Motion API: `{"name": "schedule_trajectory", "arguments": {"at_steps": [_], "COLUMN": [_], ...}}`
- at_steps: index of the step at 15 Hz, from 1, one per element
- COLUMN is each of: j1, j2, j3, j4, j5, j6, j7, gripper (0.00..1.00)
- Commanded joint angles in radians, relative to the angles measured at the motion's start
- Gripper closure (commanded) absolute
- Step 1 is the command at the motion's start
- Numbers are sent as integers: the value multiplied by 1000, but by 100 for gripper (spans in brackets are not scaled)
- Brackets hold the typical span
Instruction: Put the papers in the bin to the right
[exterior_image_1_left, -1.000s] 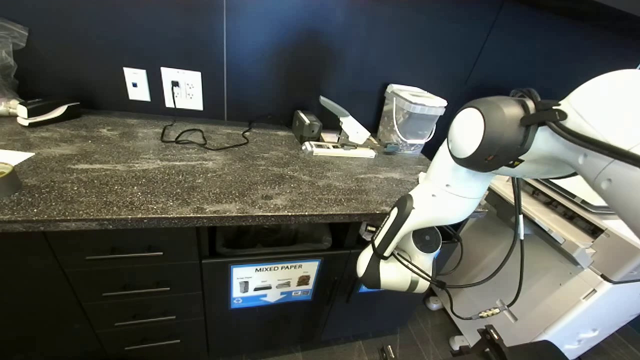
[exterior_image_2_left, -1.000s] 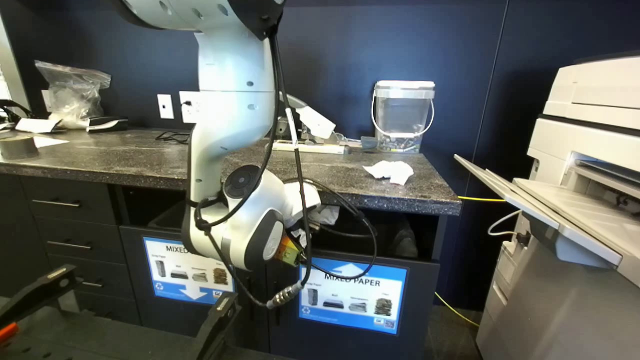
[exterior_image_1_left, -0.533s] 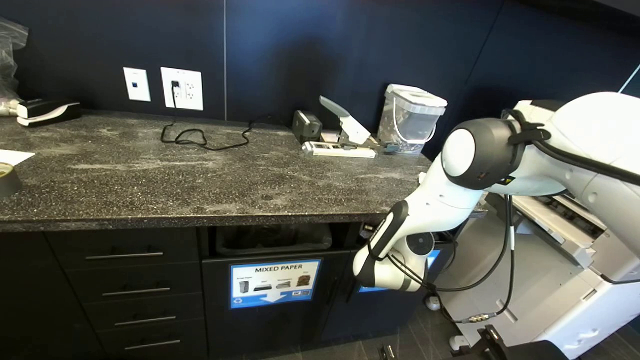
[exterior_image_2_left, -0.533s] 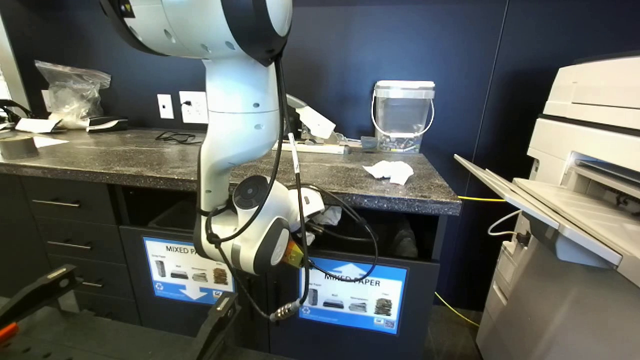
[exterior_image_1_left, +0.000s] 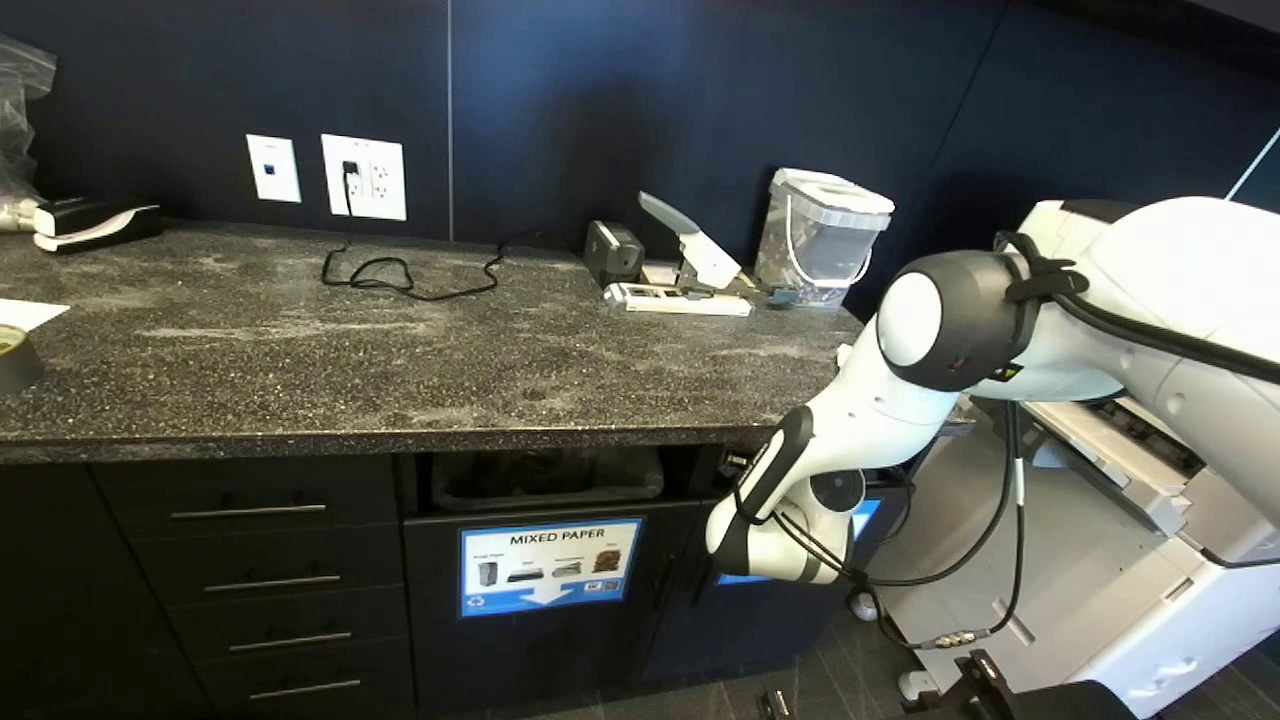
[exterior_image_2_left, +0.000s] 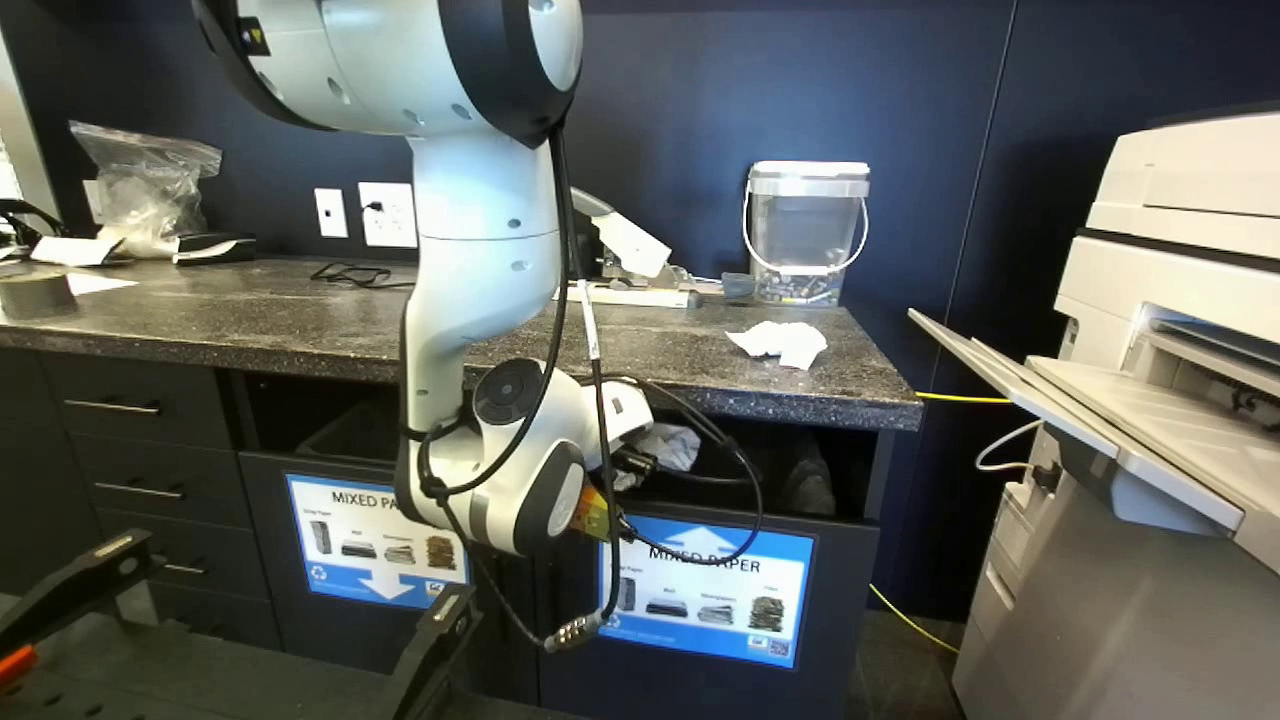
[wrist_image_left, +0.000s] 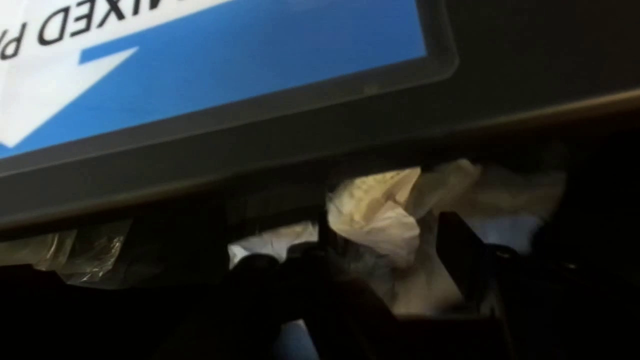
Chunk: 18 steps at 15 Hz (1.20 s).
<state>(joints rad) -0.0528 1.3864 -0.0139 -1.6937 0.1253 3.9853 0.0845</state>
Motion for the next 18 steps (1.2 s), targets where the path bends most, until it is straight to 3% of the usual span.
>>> {"name": "schedule_trajectory", "arguments": {"at_steps": [1,3,10,18], "j1": [36,46,92,177], "j2": [-12,-31,-184,-444], "j3": [-37,-53,-110,-183], "j4": [9,-18,-207,-515], "j5": [18,21,-6,-39], "j6": [0,0,-78,-217], "j7": [-69,-95,-203,-310], "gripper": [12,0,0,0]}}
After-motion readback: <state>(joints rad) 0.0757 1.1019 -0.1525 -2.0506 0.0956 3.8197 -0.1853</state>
